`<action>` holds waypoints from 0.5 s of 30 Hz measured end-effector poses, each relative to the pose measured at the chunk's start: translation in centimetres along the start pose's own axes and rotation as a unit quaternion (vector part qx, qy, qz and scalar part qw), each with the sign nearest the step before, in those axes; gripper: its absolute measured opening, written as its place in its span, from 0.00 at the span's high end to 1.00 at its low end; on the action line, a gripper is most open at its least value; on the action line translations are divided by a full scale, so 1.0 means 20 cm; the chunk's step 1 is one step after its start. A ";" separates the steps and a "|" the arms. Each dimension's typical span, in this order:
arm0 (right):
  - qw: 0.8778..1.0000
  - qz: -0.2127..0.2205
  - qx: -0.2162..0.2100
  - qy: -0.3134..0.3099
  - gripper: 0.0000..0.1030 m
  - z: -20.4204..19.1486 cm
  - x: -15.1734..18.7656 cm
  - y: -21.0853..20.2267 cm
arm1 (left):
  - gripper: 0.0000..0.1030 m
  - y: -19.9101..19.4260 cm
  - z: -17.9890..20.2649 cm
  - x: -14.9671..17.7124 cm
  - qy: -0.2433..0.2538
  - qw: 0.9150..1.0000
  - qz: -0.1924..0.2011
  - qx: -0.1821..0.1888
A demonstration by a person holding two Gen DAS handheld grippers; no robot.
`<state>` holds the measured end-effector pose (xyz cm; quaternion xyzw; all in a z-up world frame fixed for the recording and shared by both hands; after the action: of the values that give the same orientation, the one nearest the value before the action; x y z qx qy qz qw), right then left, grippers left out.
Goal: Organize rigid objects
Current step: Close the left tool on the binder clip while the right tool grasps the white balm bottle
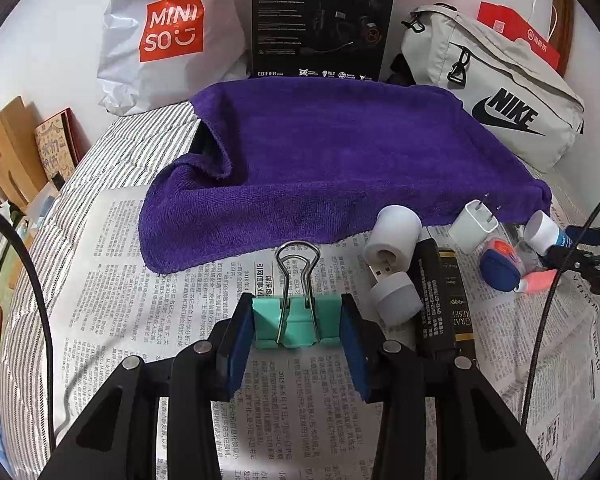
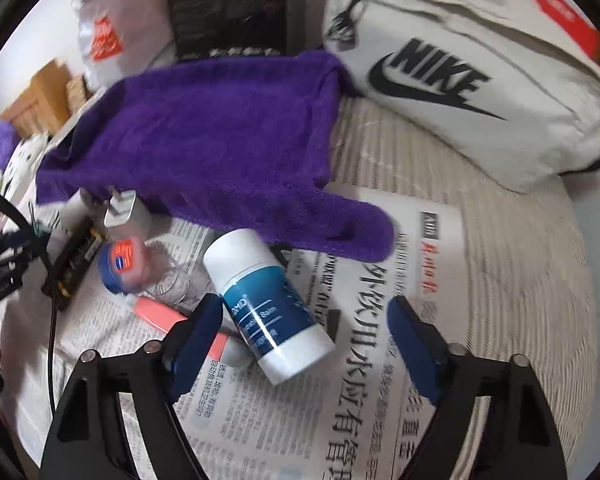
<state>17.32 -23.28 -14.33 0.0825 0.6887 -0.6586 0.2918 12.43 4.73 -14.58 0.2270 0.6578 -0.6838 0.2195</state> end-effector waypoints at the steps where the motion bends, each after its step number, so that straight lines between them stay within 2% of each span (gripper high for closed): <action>1: 1.000 -0.001 -0.005 -0.003 0.29 -0.01 0.00 0.01 | 0.62 0.00 0.00 0.00 0.000 1.000 0.001 0.000; 2: 1.000 0.000 -0.010 -0.006 0.31 -0.01 -0.01 0.02 | 0.62 0.00 0.00 0.00 -0.001 1.000 0.002 0.001; 4: 1.000 -0.001 -0.020 -0.007 0.50 -0.03 -0.01 0.04 | 0.62 0.00 0.00 0.00 -0.003 1.000 0.004 0.000; 6: 1.000 0.000 -0.015 0.000 0.63 -0.02 -0.02 0.04 | 0.62 0.00 0.00 0.00 -0.002 1.000 0.005 -0.001; 12: 0.999 -0.014 -0.011 0.036 0.64 0.02 0.04 -0.01 | 0.62 0.00 0.00 0.00 -0.001 1.000 0.004 0.003; 15: 0.999 -0.018 -0.003 0.030 0.64 0.01 0.05 0.01 | 0.62 -0.01 0.00 0.00 0.002 1.000 0.005 0.001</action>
<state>16.62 -23.79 -15.00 0.0887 0.7003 -0.6590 0.2596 12.31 4.66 -14.54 0.2324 0.6566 -0.6825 0.2215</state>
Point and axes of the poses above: each gripper's, at about its wrist camera, not at the fingertips, and y roughly the way its jaws point, z to its right, x to its underside, the point moved 5 cm from there along y, roughly the way its jaws point, and after that the axes turned 1 degree about -y, right-handed, at the moved point
